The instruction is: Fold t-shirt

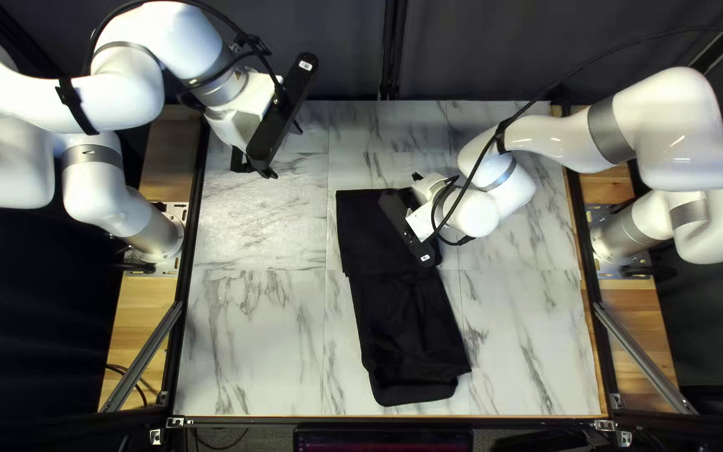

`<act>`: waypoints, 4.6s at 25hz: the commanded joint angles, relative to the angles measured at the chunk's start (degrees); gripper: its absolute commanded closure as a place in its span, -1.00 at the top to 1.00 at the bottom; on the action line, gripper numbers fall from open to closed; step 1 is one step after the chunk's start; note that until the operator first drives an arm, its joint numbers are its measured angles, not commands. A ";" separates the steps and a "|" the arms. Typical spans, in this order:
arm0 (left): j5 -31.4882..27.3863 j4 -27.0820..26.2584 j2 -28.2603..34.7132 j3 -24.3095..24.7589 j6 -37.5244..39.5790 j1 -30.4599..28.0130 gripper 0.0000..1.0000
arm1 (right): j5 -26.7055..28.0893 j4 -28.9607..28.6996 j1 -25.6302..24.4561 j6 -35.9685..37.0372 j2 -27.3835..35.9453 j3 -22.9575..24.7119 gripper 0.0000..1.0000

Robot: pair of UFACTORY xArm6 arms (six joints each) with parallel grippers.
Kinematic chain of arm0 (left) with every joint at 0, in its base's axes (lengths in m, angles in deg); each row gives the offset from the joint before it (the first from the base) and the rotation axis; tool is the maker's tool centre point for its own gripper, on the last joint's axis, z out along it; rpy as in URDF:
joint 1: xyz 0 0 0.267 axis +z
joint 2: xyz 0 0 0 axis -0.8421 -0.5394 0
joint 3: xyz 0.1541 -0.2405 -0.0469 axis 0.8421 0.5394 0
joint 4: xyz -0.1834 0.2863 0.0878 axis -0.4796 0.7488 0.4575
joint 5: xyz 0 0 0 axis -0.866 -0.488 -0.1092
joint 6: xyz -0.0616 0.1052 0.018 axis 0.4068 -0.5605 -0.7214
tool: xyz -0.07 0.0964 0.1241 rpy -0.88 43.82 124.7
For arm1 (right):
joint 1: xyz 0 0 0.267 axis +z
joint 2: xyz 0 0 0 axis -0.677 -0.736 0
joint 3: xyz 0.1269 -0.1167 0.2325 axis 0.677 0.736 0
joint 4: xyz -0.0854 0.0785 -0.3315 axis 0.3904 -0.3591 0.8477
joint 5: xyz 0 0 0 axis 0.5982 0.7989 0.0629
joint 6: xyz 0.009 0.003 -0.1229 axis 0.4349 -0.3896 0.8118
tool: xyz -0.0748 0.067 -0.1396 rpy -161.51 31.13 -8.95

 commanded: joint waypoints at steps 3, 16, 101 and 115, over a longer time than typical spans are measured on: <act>0.00 0.00 0.00 0.00 0.00 0.00 1.00 | -0.71 -0.13 0.13 -1.24 1.80 2.17 -1.00; 0.00 0.00 0.00 0.00 0.00 0.00 1.00 | -1.59 -0.52 -1.87 -1.01 3.22 3.26 -1.00; 0.00 0.00 0.00 0.00 0.00 0.00 1.00 | 2.39 -6.26 14.39 -7.79 6.90 3.24 1.00; 0.00 0.00 0.00 0.00 0.00 0.00 1.00 | 16.78 -18.49 30.37 -3.00 12.12 -4.40 1.00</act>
